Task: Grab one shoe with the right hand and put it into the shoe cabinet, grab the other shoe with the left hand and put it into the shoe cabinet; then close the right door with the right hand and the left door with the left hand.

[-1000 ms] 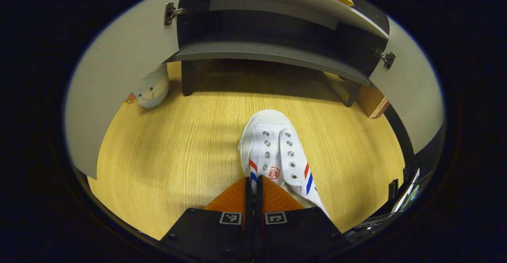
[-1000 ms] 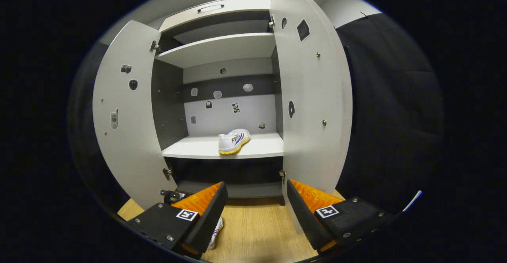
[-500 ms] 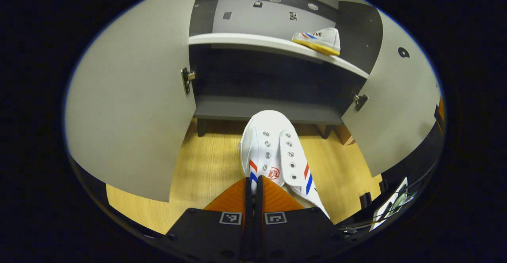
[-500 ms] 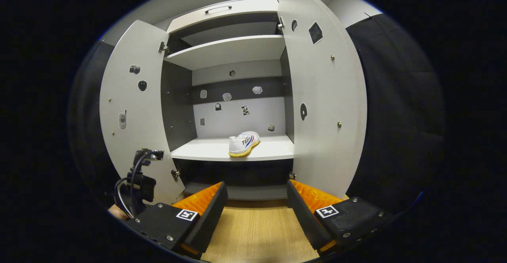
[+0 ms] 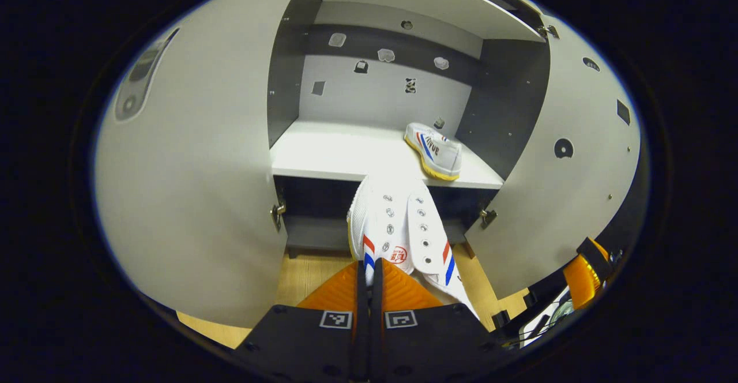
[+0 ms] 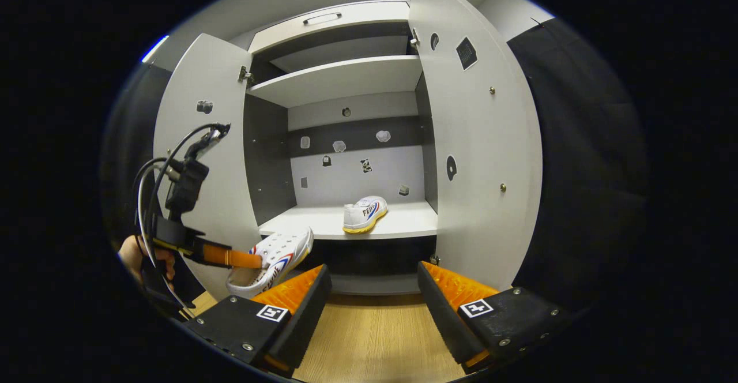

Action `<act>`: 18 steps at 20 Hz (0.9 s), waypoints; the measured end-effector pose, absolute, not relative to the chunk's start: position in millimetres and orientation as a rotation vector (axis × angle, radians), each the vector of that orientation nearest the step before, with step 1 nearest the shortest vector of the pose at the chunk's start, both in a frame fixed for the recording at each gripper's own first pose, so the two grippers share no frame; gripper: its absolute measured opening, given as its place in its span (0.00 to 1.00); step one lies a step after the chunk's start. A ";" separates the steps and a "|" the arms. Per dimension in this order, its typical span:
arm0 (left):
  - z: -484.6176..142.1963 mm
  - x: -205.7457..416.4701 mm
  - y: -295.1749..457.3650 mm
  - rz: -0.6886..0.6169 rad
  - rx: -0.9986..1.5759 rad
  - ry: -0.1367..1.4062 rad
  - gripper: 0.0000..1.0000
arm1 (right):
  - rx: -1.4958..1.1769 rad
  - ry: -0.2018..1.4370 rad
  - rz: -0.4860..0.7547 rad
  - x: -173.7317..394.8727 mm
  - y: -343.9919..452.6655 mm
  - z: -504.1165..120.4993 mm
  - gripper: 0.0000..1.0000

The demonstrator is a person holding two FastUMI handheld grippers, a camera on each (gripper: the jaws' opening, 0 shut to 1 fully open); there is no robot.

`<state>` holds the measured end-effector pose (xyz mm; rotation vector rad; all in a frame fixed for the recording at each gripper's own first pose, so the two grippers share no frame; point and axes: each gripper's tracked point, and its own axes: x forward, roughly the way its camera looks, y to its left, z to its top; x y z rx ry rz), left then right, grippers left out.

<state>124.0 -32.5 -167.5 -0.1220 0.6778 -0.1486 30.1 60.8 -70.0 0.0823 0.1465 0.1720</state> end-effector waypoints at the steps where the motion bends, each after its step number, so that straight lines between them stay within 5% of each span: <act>1: -157.2 134.7 -34.7 -0.154 -0.120 0.665 0.07 | 0.085 0.146 0.170 30.0 60.1 -69.7 0.92; 9: -111.0 235.8 -35.3 -0.136 -0.144 0.605 0.06 | 0.081 0.127 0.171 37.6 60.6 -58.6 0.93; 18: -139.7 352.0 -8.2 -0.048 -0.113 0.652 0.06 | 0.101 0.131 0.149 52.1 56.6 -58.0 0.92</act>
